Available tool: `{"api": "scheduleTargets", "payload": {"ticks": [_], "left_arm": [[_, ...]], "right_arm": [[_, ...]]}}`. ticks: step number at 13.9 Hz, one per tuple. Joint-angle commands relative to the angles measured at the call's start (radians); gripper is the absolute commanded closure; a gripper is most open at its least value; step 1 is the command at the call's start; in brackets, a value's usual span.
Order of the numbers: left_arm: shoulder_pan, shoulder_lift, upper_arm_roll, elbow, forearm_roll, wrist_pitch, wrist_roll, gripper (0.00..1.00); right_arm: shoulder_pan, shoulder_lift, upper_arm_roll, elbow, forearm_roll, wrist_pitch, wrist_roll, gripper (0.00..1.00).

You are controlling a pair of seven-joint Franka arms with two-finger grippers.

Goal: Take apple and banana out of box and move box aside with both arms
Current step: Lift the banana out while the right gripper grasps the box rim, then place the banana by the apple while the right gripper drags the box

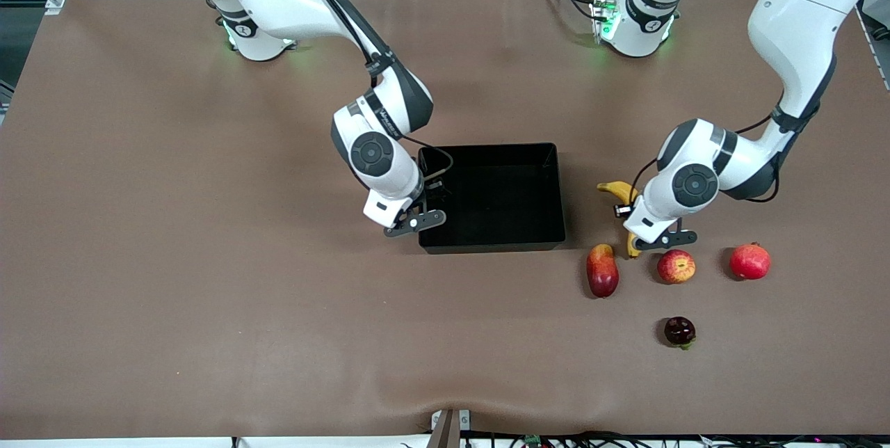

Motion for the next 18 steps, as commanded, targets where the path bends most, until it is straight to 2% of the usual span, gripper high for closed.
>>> {"api": "scheduleTargets", "payload": {"ticks": [1,2,7,9,10,13,15,18], "left_arm": [[0.031,0.017,-0.011,-0.003,0.033,0.025,0.003,1.00],[0.031,0.014,-0.011,-0.004,0.033,0.025,0.003,1.00],[0.033,-0.032,-0.014,-0.055,0.033,0.019,-0.001,1.00],[0.033,-0.137,-0.018,-0.095,0.029,0.010,-0.008,1.00],[0.033,-0.177,-0.026,-0.106,0.016,0.004,-0.009,1.00],[0.035,-0.196,-0.028,-0.121,0.012,-0.003,-0.012,1.00],[0.086,-0.236,-0.029,-0.117,0.012,-0.003,0.001,1.00],[0.192,-0.216,-0.028,-0.083,0.012,0.011,0.012,1.00]], "right_arm": [[0.019,-0.002,-0.012,-0.012,-0.021,0.014,0.035,0.89],[0.019,0.001,-0.012,-0.012,-0.021,0.014,0.035,1.00],[0.005,-0.014,-0.018,-0.012,-0.021,-0.001,0.033,1.00],[-0.031,-0.069,-0.018,-0.010,-0.021,-0.065,0.032,1.00],[-0.064,-0.094,-0.016,-0.009,-0.019,-0.100,0.024,1.00],[-0.140,-0.175,-0.018,-0.012,-0.018,-0.229,0.018,1.00],[-0.223,-0.243,-0.020,-0.036,-0.019,-0.315,0.016,1.00],[-0.388,-0.309,-0.027,-0.094,-0.051,-0.393,-0.081,1.00]]}}
